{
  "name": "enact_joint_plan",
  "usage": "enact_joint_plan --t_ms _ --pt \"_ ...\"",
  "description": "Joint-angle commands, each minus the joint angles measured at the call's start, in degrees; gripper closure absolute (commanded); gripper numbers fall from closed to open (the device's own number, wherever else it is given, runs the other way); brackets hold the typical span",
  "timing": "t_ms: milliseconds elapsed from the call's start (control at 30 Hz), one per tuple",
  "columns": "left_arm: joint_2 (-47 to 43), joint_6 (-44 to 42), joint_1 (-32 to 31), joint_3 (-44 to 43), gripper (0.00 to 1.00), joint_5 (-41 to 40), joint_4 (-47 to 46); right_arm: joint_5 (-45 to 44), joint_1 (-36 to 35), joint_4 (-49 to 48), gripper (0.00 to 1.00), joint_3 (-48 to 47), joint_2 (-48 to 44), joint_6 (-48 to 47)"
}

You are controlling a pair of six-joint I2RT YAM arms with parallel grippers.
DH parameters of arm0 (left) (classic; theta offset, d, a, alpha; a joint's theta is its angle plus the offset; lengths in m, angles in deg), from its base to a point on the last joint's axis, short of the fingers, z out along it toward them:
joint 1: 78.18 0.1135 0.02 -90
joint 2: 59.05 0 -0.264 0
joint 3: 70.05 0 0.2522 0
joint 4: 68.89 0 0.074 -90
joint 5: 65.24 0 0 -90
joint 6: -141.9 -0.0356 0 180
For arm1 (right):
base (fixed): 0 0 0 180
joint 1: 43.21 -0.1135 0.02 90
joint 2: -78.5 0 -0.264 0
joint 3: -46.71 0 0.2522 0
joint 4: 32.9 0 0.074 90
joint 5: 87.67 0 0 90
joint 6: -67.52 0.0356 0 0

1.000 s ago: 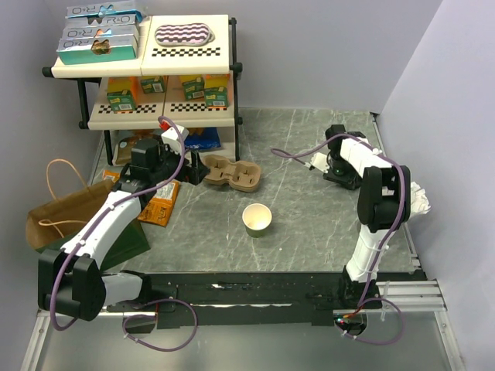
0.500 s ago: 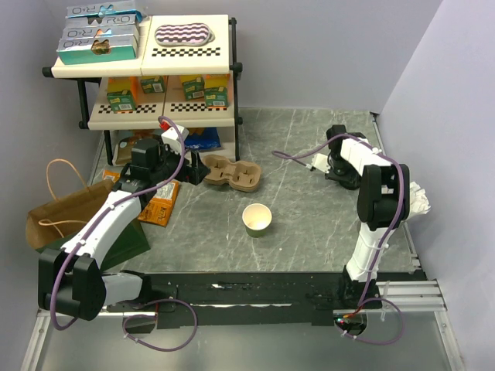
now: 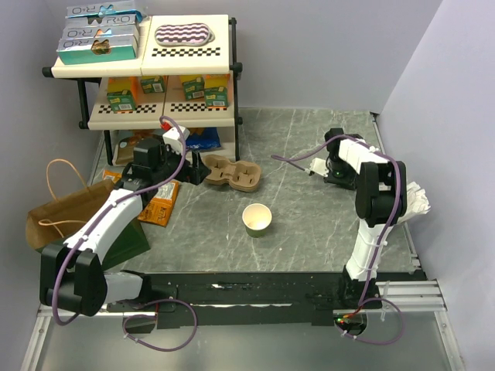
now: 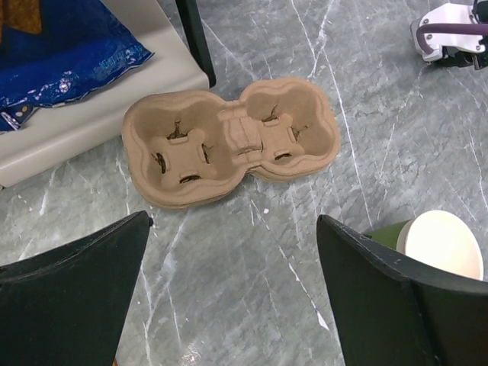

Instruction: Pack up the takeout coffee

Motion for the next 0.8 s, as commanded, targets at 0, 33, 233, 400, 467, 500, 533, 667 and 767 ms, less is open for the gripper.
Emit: enact_joint_plan --t_ms 0,33,233,400,467,500,533,667,767 --pt "0.19 0.78 -0.1 -1.77 0.03 1.15 -2.36 0.14 0.48 2.99 0.76 -2.12 0.68 -1.83" --pt "0.28 0.78 -0.1 -1.78 0.03 1.06 -2.54 0.14 0.48 3.26 0.76 -2.38 0.85 -1.92" --pt "0.28 0.87 -0.1 -1.69 0.03 0.98 -2.72 -1.7 0.57 5.19 0.77 -3.17 2.43 -1.05" --pt "-0.07 0.95 -0.19 -1.25 0.03 0.8 -2.63 -2.06 0.57 5.81 0.79 -3.61 2.96 -0.6" --pt "-0.16 0.87 -0.1 -1.07 0.03 0.8 -2.72 -2.41 0.48 5.55 0.79 -3.7 3.14 -0.6" --pt "-0.16 0.95 -0.1 -0.99 0.03 0.8 -2.72 -2.58 0.48 5.46 0.8 -3.7 3.14 -0.78" --pt "-0.07 1.13 -0.1 -0.9 0.03 0.8 -2.8 -2.58 0.57 5.37 0.8 -3.7 3.14 -0.87" --pt "-0.16 1.13 -0.1 -0.55 0.03 0.71 -3.24 -3.11 0.48 3.97 0.84 -3.79 3.14 -0.95" --pt "-0.16 1.22 -0.02 -0.55 0.03 0.71 -3.24 -3.2 0.57 3.62 0.87 -4.31 3.4 -0.52"
